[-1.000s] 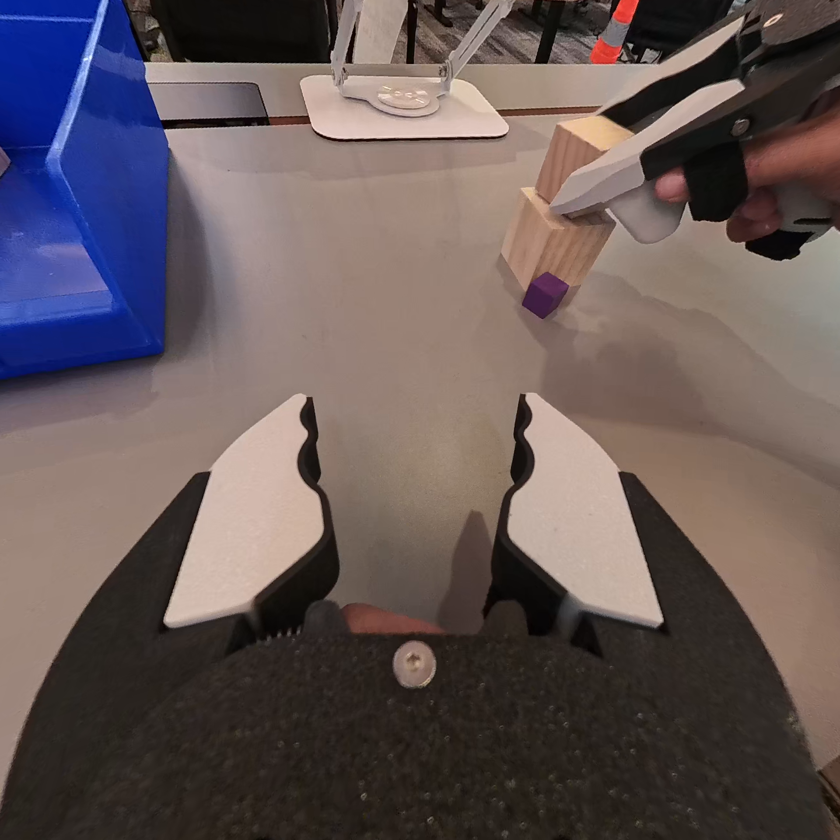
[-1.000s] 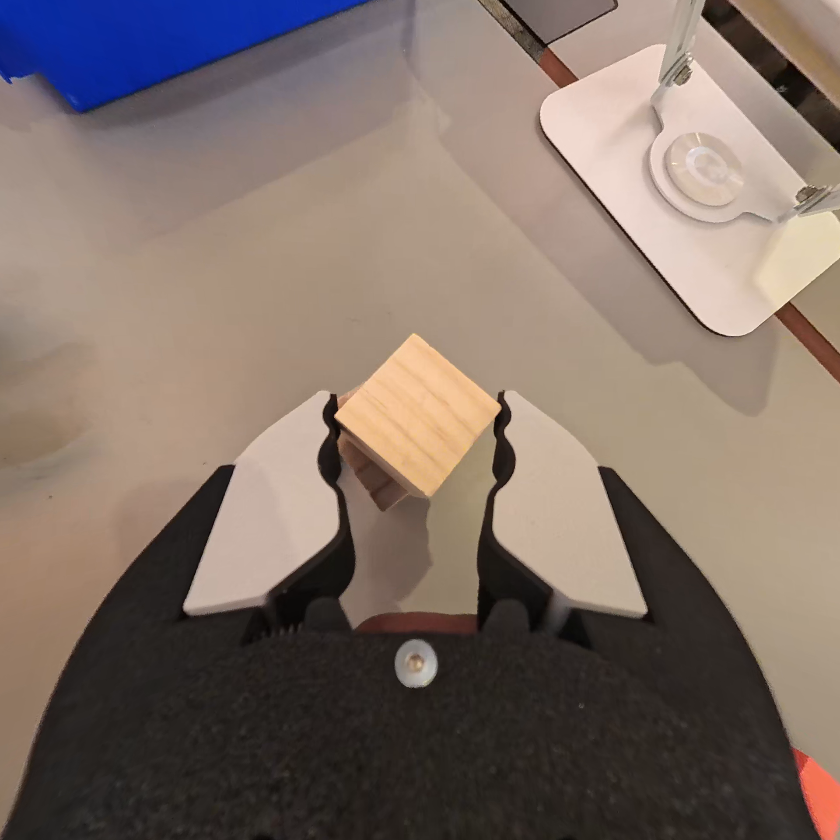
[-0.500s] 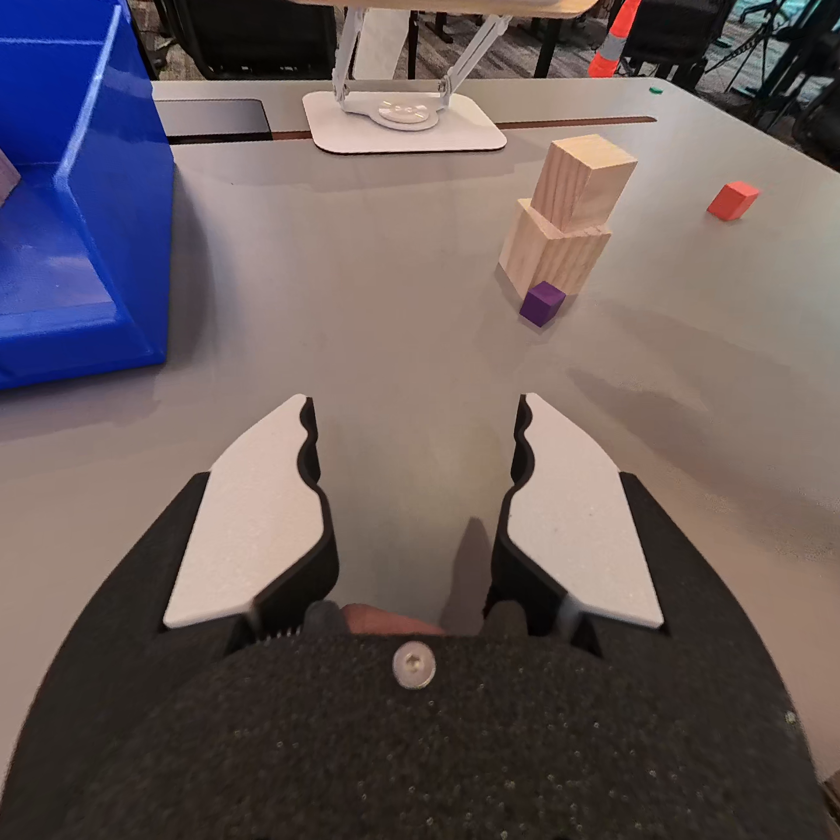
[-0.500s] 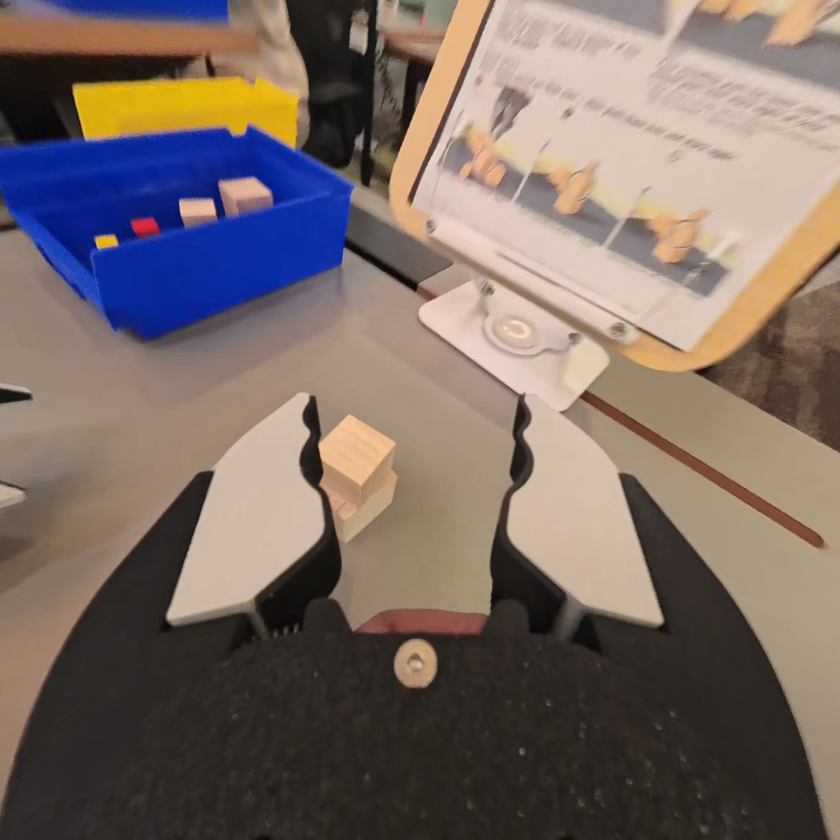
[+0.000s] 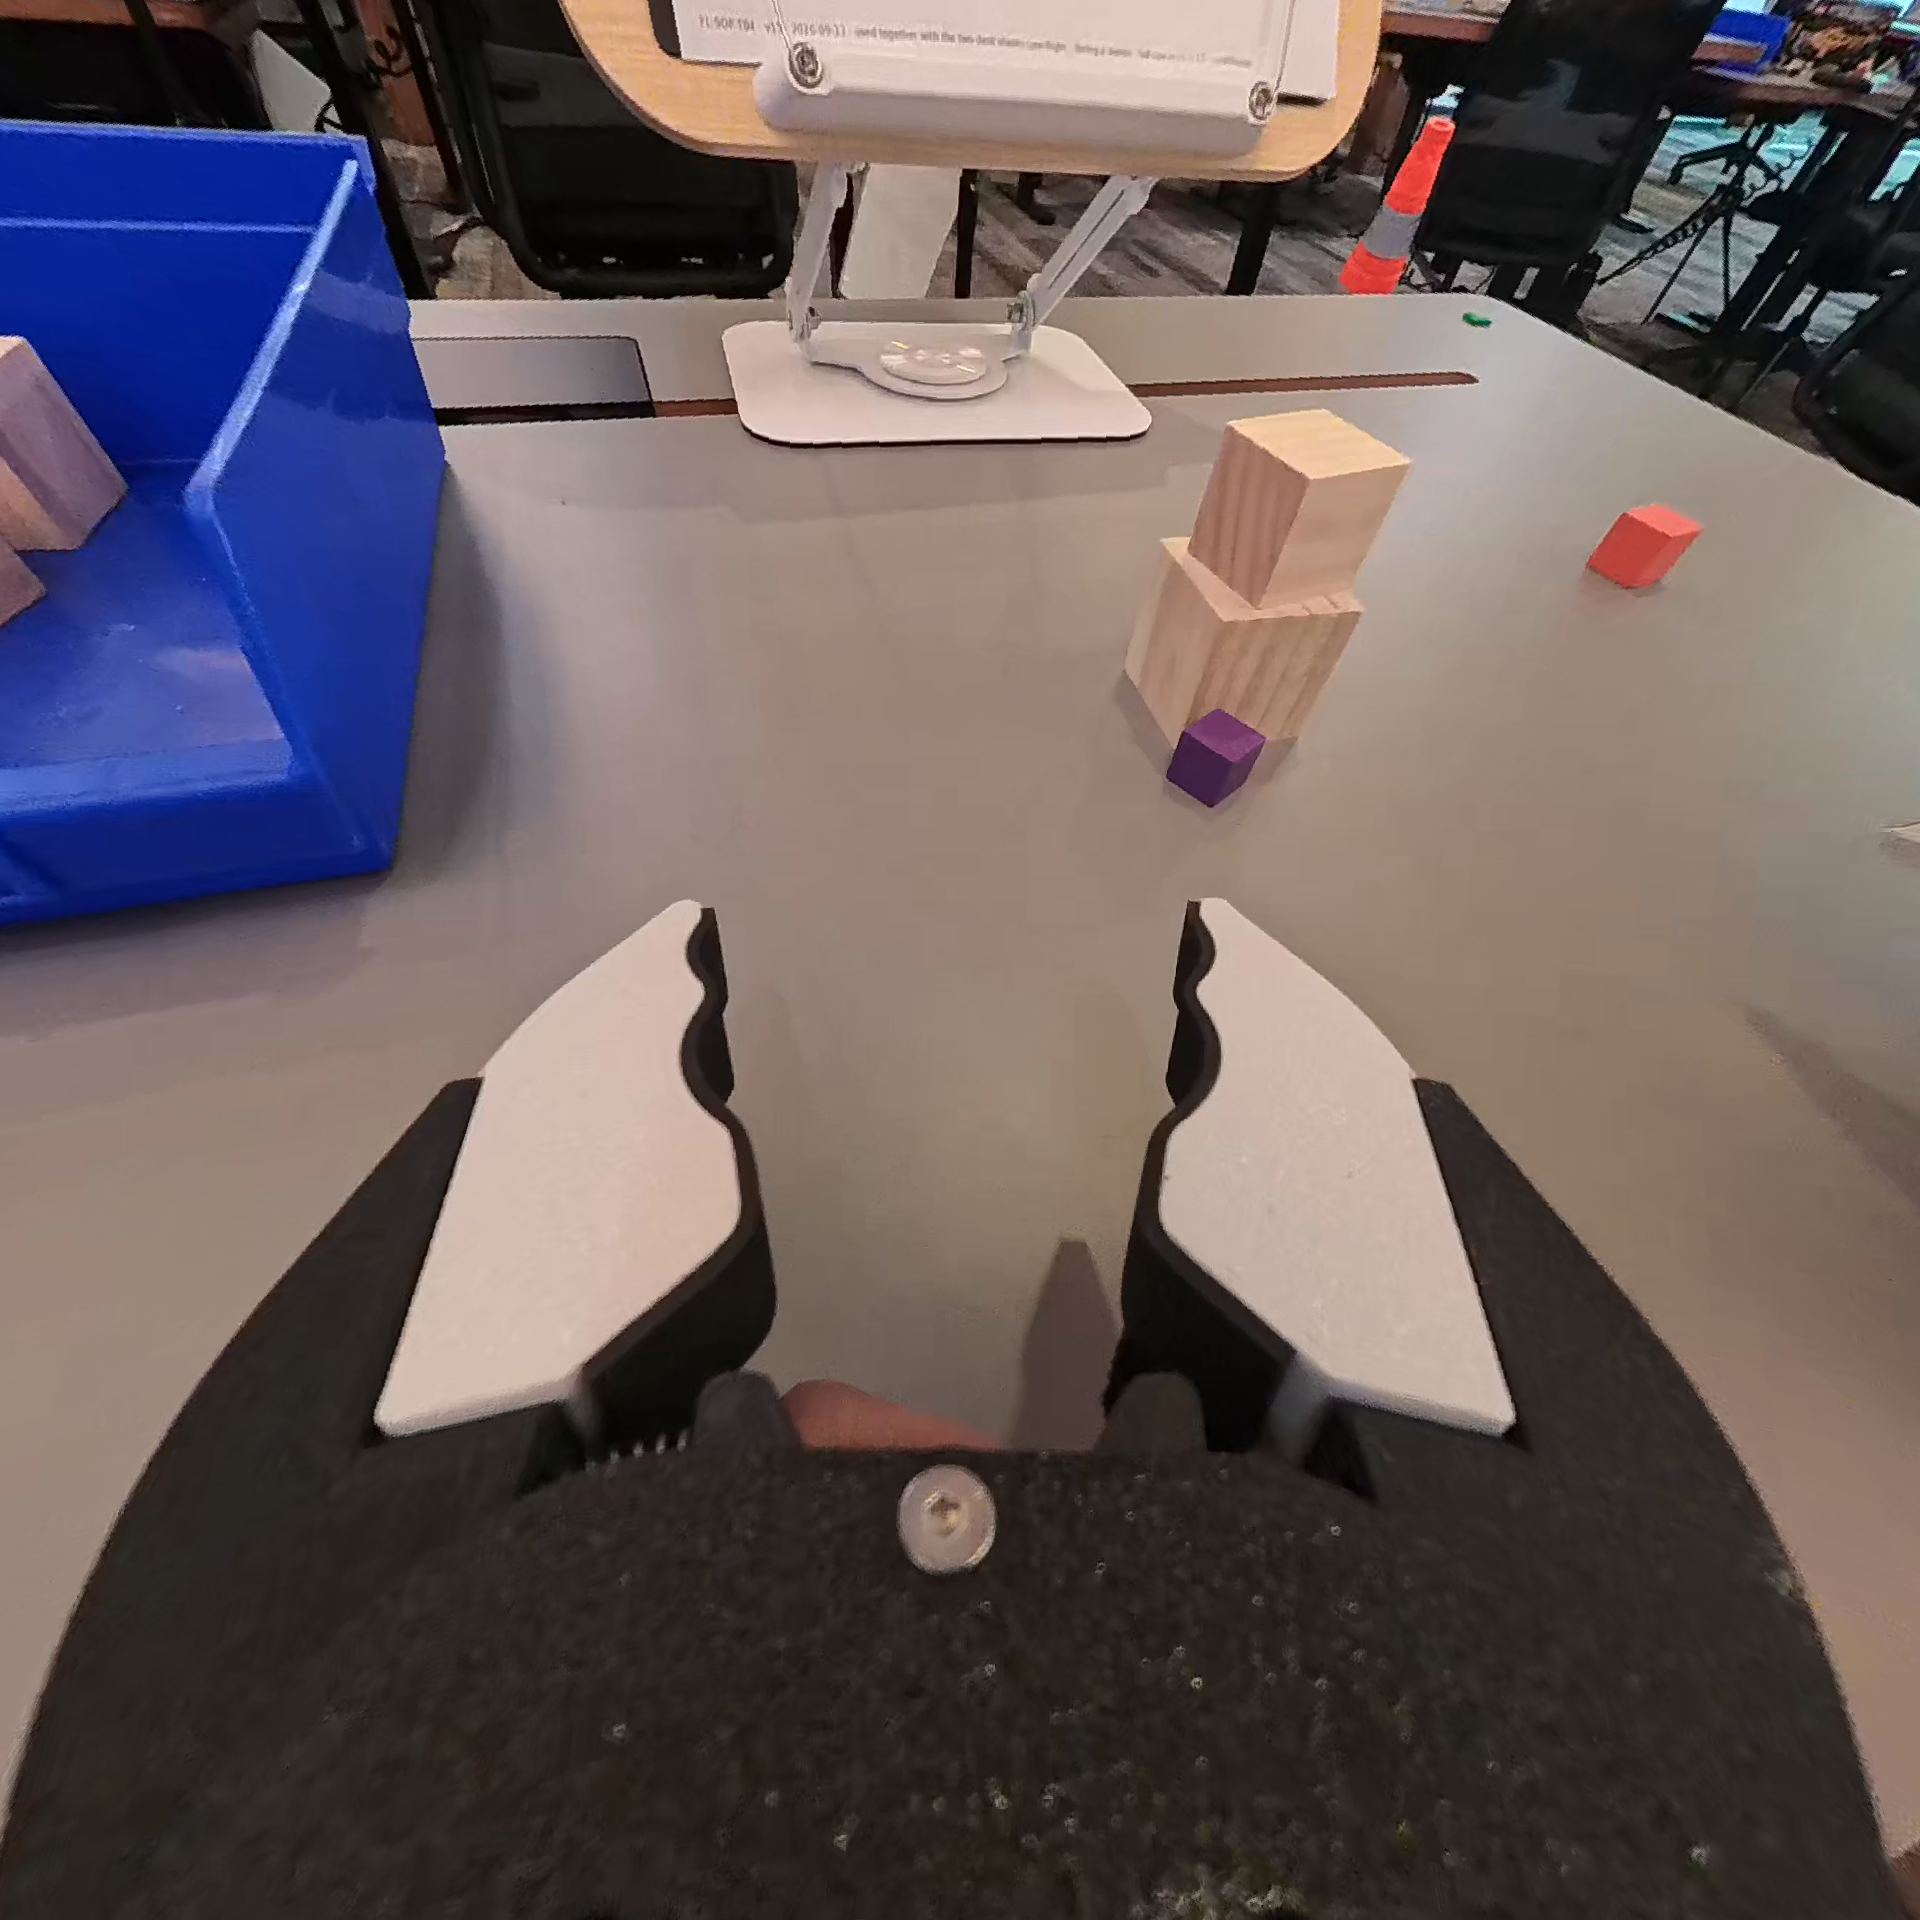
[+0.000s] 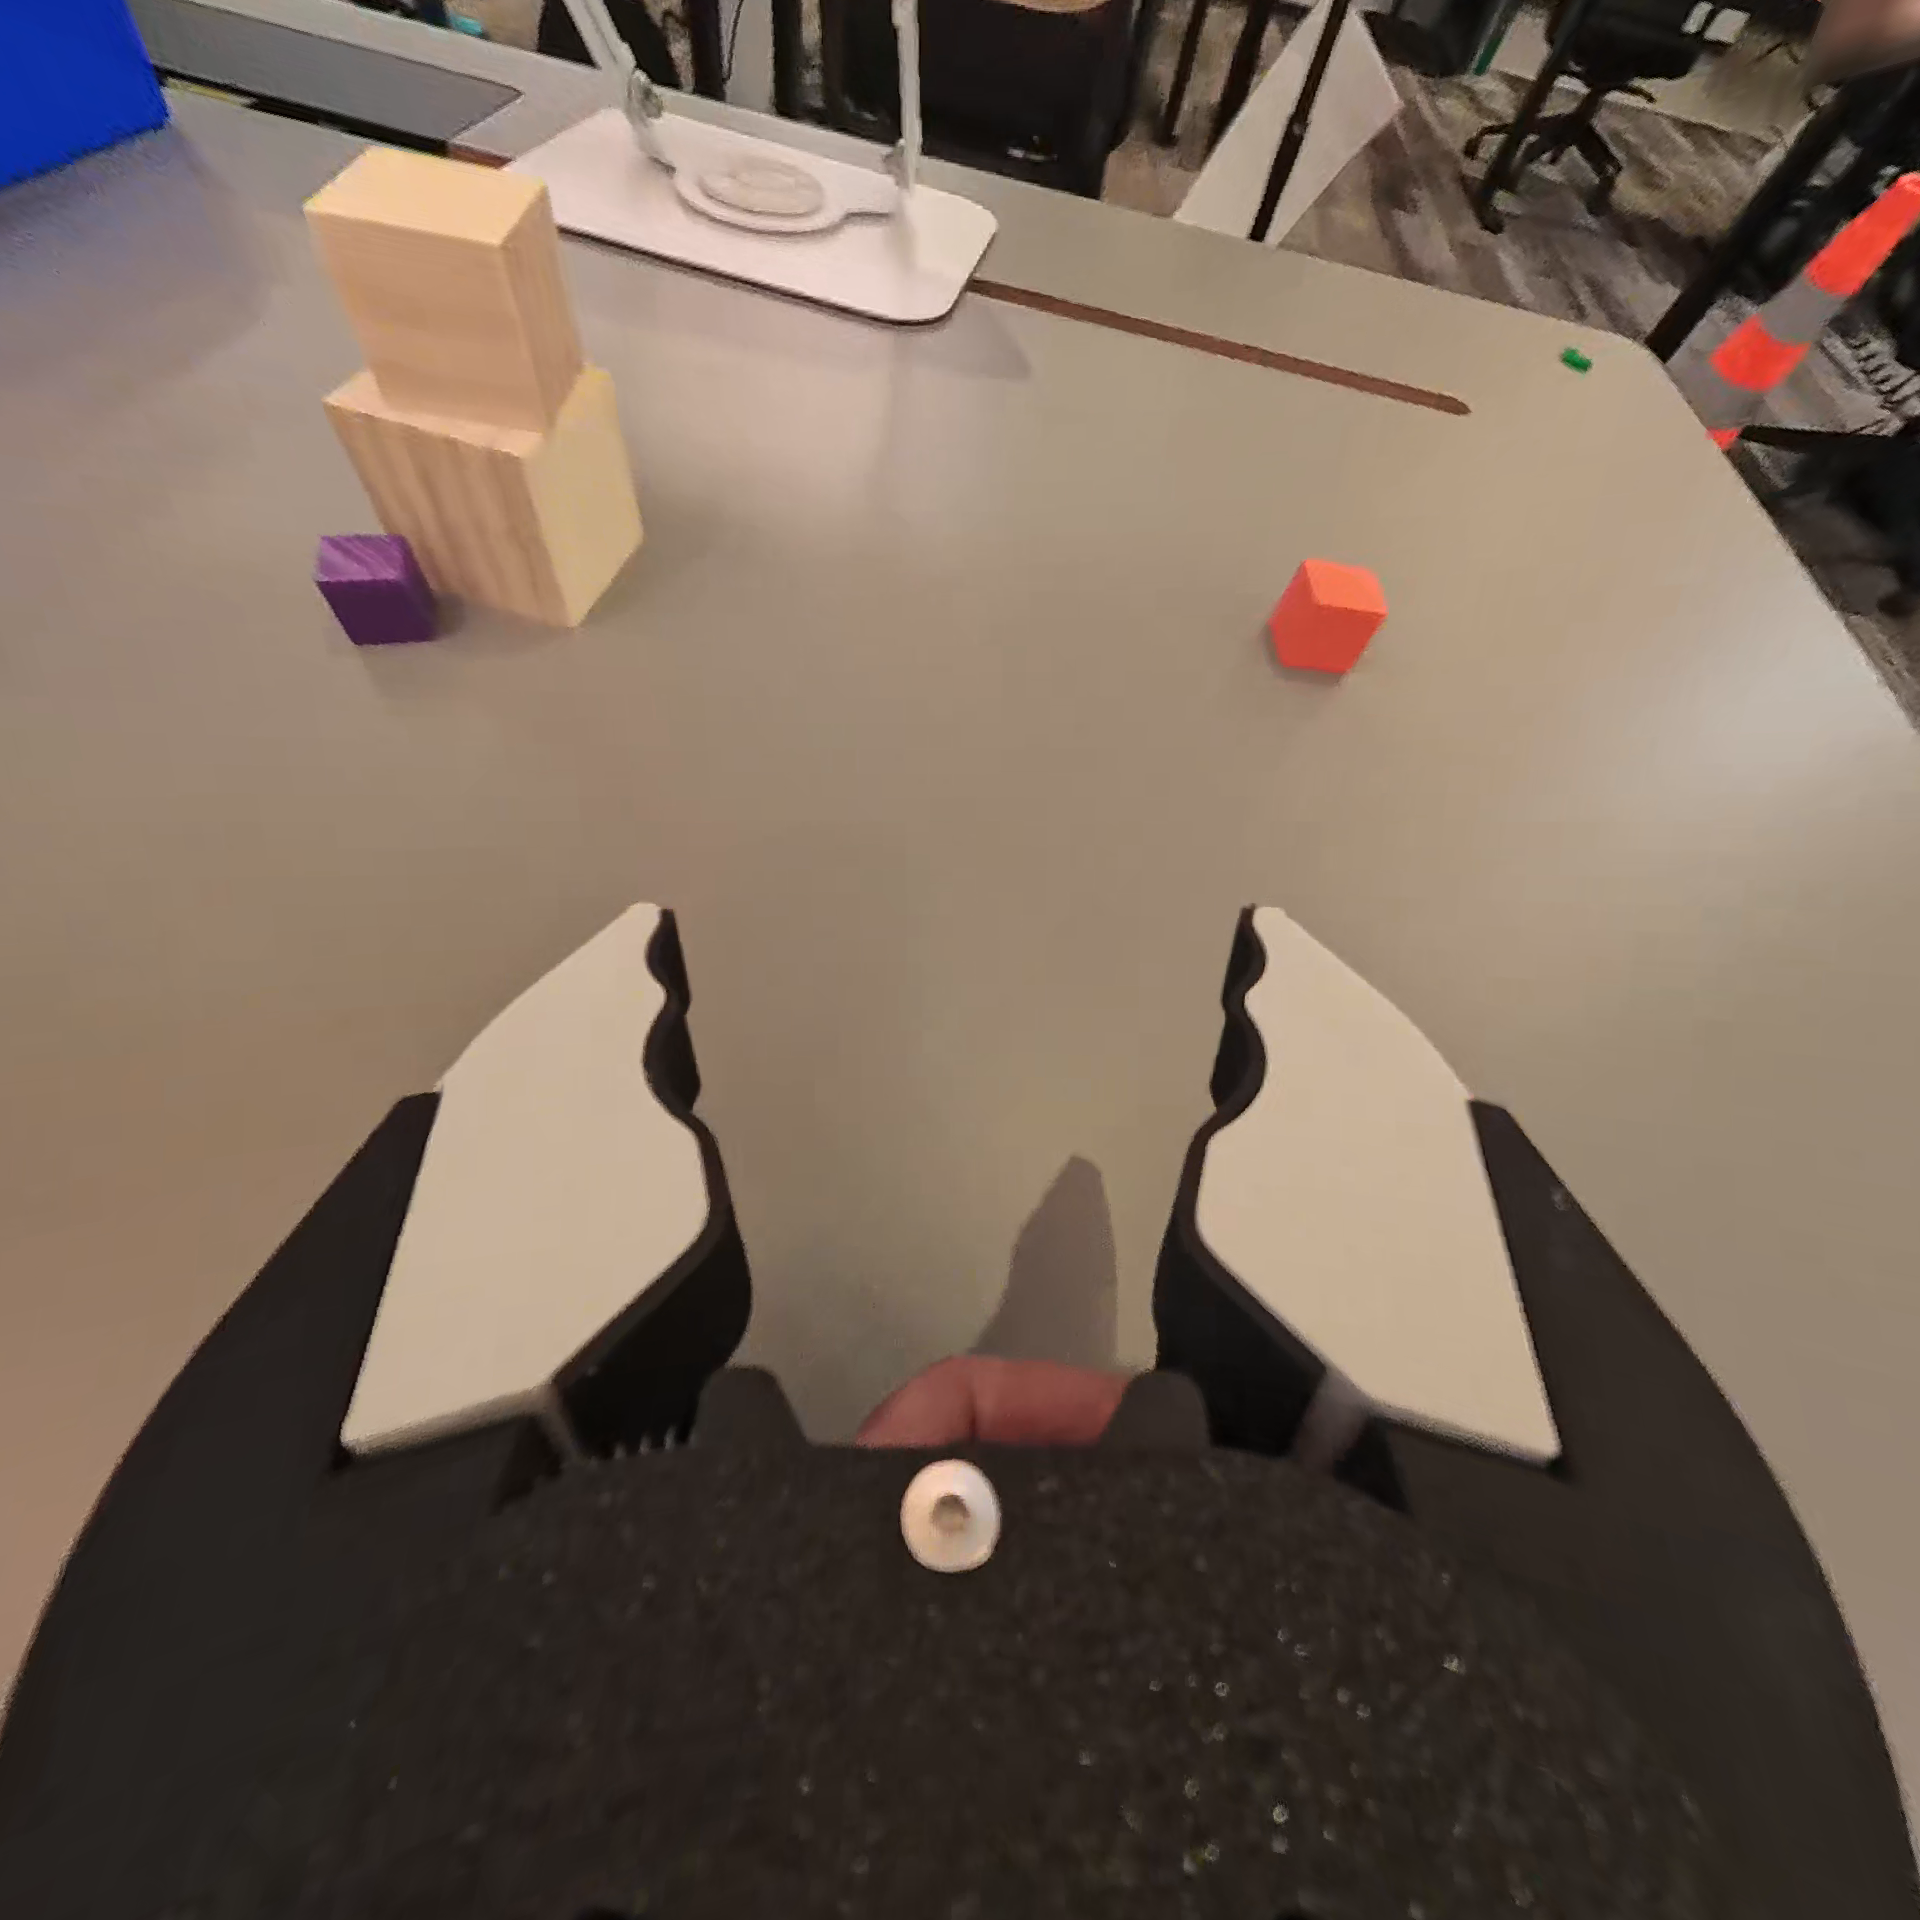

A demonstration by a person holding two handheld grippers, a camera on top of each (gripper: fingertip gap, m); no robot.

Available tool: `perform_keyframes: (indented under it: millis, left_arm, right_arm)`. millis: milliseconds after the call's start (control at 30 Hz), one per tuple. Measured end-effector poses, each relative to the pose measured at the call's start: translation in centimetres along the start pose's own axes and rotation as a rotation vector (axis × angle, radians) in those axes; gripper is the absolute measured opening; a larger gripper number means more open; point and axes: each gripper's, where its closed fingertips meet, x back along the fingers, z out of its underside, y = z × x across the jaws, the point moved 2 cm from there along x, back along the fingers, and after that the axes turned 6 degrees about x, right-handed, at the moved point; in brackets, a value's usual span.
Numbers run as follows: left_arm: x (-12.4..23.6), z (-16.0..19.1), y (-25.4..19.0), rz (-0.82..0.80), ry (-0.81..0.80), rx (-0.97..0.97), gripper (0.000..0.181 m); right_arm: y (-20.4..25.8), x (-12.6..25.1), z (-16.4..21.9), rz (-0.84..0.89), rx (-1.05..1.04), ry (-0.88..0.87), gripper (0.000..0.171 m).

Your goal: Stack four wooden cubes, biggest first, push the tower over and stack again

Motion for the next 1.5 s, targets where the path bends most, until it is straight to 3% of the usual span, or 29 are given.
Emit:
perform_keyframes:
  millis: [400, 733, 900, 1167, 1233, 1300, 1500]
  left_arm:
    - [0.1, 0.1, -0.2, 0.006, 0.010, -0.005, 0.082]
    - [-0.1, 0.3, -0.2, 0.011, 0.023, -0.009, 0.082]
    - [-0.1, 0.3, 0.1, 0.010, 0.027, -0.001, 0.081]
    - [-0.1, 0.2, 0.7, 0.010, 0.027, 0.016, 0.081]
    - [-0.1, 0.2, 0.8, 0.012, 0.027, 0.021, 0.081]
    - [-0.1, 0.3, 0.8, 0.014, 0.030, 0.021, 0.081]
    - [-0.1, 0.3, 0.7, 0.013, 0.029, 0.015, 0.081]
  right_arm:
    - [-2.2, -1.1, 0.0, 0.013, -0.017, 0.028, 0.093]
    - [-10.9, -13.7, -1.6, 0.024, 0.001, 0.243, 0.070]
    - [-12.7, -17.1, -1.7, -0.010, -0.060, 0.336, 0.066]
    - [-13.0, -19.0, -0.1, -0.086, -0.099, 0.462, 0.063]
    - [-12.6, -19.3, -0.2, -0.123, -0.129, 0.444, 0.053]
    - [-12.6, -19.5, -0.3, -0.139, -0.129, 0.429, 0.029]
    - [-12.5, -19.3, -0.5, -0.152, -0.095, 0.377, 0.029]
